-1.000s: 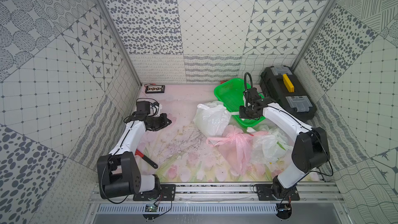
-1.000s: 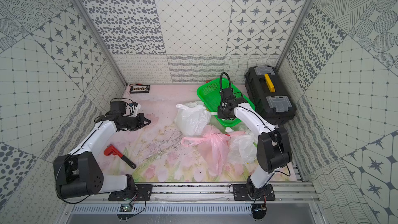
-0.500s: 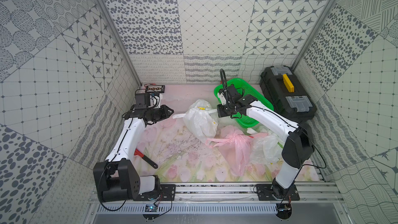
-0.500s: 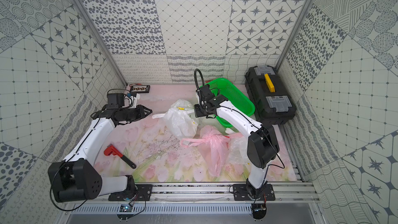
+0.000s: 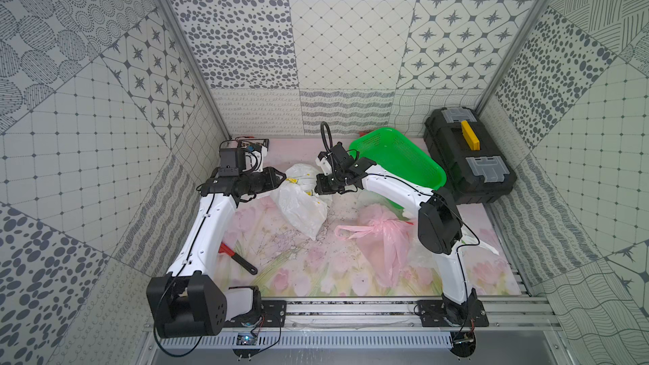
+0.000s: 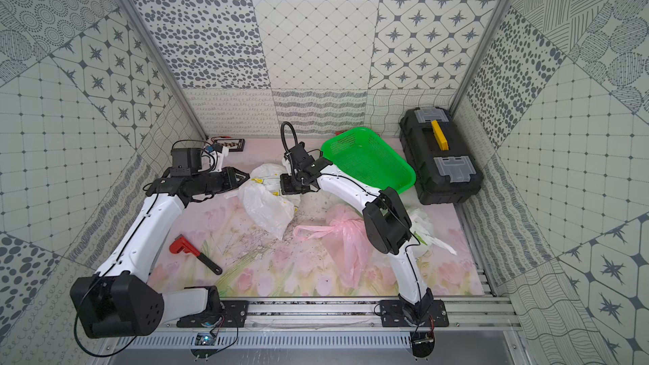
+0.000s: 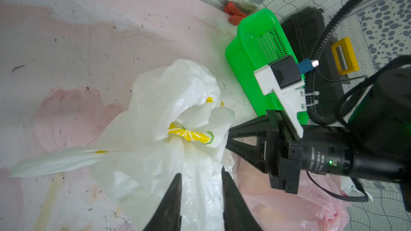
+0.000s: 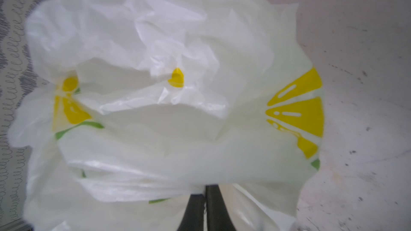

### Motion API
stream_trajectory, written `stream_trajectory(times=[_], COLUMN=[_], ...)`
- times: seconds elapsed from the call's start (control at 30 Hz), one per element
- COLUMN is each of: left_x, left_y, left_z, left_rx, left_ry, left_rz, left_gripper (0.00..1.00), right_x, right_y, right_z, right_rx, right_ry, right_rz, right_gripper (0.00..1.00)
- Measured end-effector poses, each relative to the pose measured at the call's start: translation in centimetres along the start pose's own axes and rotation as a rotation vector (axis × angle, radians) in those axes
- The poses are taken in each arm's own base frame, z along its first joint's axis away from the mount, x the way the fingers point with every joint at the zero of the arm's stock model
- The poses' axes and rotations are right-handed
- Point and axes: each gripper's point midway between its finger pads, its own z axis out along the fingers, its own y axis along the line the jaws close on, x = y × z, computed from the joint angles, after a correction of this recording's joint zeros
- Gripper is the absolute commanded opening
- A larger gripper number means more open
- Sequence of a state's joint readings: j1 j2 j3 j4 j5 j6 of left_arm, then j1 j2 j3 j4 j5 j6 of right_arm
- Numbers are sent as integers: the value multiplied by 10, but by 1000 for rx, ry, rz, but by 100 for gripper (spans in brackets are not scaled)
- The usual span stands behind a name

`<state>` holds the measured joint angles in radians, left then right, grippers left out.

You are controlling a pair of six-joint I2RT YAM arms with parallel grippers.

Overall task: Place the pears into plastic bags & tie knots
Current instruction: Move the plastic bag to the center of the board.

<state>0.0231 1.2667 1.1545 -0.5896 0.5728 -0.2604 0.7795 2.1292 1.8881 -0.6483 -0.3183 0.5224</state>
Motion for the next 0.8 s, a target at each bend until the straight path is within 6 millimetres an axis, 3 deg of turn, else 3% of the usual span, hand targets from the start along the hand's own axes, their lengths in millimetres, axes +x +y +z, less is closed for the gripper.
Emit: stream_trajectory(times=[0.07, 0.13, 0.23, 0.3, 0.37, 0.43, 0.5, 0.57, 0.67, 0.73, 0.8], left_x=[-2, -6, -12, -14, -13, -9, -5, -1, -1, -4, -7], left_y=[-4, -7, -12, -13, -11, -2, 13, 37, 67, 84, 98], left_z=[-6, -13, -27, -35, -42, -43, -39, -33, -25, -22, -21], left_rx=[-8, -21, -44, -65, -94, -136, -200, -295, -411, -485, -542], left_ry=[-9, -27, -63, -95, -129, -158, -181, -206, -237, -264, -296], left_rz=[11, 27, 62, 85, 106, 125, 135, 131, 121, 112, 101], left_gripper=[38, 43, 52, 58, 62, 64, 66, 67, 67, 67, 67], right_x=[-3, -7, -10, -16, -16, -10, 4, 22, 41, 52, 60], right_y=[5, 2, -16, -39, -75, -123, -177, -217, -265, -289, -301], right_z=[-8, -25, -76, -128, -187, -241, -279, -293, -289, -283, -279], right_rx=[-28, -42, -26, 18, 92, 217, 383, 515, 650, 716, 751], right_ry=[-7, -22, -81, -191, -343, -514, -644, -694, -690, -676, -681], right_rz=[-10, -27, -54, -62, -34, 18, 78, 120, 179, 204, 207], right_gripper=[58, 66, 71, 72, 74, 77, 78, 79, 81, 81, 81])
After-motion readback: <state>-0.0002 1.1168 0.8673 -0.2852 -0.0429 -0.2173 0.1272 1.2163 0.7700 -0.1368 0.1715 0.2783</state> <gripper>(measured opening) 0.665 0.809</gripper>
